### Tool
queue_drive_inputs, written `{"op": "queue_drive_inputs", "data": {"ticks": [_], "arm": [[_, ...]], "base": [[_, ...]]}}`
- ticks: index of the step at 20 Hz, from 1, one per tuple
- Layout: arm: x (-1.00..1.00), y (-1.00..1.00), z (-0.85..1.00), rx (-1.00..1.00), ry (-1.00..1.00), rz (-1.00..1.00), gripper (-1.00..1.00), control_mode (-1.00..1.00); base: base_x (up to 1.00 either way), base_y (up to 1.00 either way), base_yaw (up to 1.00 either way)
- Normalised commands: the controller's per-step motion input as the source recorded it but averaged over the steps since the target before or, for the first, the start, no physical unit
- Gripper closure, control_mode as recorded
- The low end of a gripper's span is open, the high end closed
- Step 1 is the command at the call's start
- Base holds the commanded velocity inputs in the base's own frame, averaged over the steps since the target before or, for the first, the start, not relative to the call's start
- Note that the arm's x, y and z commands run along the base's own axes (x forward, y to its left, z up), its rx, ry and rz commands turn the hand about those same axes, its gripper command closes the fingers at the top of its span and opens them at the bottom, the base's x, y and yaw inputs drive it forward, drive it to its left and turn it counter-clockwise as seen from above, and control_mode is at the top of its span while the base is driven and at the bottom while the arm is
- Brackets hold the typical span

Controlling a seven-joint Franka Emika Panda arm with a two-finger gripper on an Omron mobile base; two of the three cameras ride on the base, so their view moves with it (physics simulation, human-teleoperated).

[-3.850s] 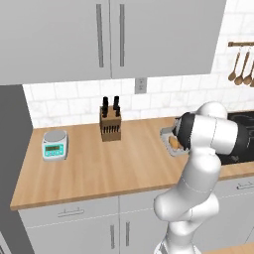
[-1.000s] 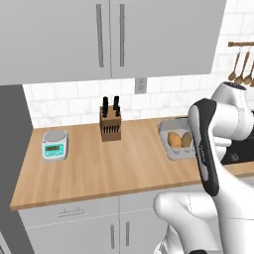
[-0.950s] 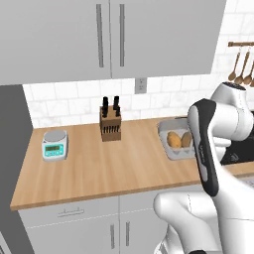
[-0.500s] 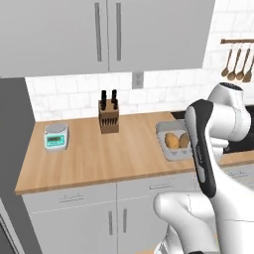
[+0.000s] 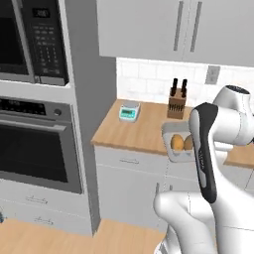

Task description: Take the meat container that has the chicken drumstick and place it on the second highest rack of the freezer. Then take the vegetable container that has the potato and sweet potato and place it on the highest rack of the freezer.

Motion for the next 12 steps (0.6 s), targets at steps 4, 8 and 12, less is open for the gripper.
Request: {"op": "queue_drive_inputs", "data": {"ticks": [4,8,12], "arm": [[0.00,0.00,0.00,0.00,0.00,0.00,1.00,1.00],[0.00,0.00,0.00,0.00,0.00,0.00,1.00,1.00],[0.00,0.00,0.00,0.00,0.00,0.00,1.00,1.00]], "base": [[0.00,0.40,0.93],[0.03,0.46,0.85],[0.18,0.44,0.80]]}}
